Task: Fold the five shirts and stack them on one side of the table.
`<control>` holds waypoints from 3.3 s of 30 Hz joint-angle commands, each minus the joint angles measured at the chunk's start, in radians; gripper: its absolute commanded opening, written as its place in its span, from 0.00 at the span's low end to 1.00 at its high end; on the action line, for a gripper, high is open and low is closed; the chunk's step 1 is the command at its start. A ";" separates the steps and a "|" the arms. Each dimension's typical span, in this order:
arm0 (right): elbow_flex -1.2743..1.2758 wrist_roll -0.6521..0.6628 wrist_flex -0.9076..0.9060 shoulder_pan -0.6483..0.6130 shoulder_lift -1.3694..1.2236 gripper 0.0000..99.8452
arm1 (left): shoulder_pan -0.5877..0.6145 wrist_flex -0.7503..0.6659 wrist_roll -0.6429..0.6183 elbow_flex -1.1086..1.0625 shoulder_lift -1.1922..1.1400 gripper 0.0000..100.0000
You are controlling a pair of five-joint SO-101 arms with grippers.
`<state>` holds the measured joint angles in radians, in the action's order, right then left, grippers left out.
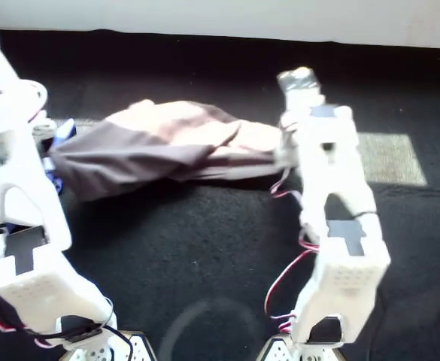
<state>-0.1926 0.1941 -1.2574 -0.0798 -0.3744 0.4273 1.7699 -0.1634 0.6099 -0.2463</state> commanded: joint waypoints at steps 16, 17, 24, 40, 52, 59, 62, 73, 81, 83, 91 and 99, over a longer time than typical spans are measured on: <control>-0.587 0.184 -0.087 0.354 0.131 0.01 | -0.335 0.006 -0.002 0.124 0.130 0.01; -0.584 0.184 -0.070 0.354 0.128 0.01 | -0.335 0.006 -0.002 0.077 0.124 0.01; -0.499 0.186 -0.088 0.340 0.041 0.02 | -0.331 -0.072 0.000 -0.303 -0.021 0.01; -0.622 0.183 -0.503 0.119 0.110 0.20 | -0.260 -0.038 0.006 -0.199 -0.041 0.17; -0.352 0.180 -0.504 -0.002 0.117 0.20 | -0.251 -0.152 0.002 -0.208 -0.189 0.17; -0.249 0.180 -0.503 -0.013 0.166 0.20 | -0.311 -0.195 0.000 -0.202 -0.303 0.17; -0.166 0.180 -0.501 -0.050 0.236 0.20 | -0.317 -0.195 0.000 -0.202 -0.308 0.15; 0.538 0.180 -0.108 -0.263 0.527 0.20 | -0.145 -0.184 -0.002 -0.021 -0.260 0.01; 0.863 0.180 0.202 -0.466 0.542 0.21 | -0.114 -0.121 0.000 -0.019 -0.154 0.01; 0.889 0.178 0.237 -0.507 0.542 0.23 | -0.134 -0.100 0.000 -0.019 -0.140 0.01; 0.903 -0.011 0.499 -0.458 0.535 0.36 | -0.166 -0.049 0.000 -0.013 -0.136 0.01; 0.777 -0.011 0.524 -0.423 0.286 0.18 | -0.165 -0.044 0.000 -0.016 -0.002 0.01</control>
<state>0.6682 0.1926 -0.7449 -0.5401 -0.0276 0.2770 1.7223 -0.1634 0.5547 -0.3506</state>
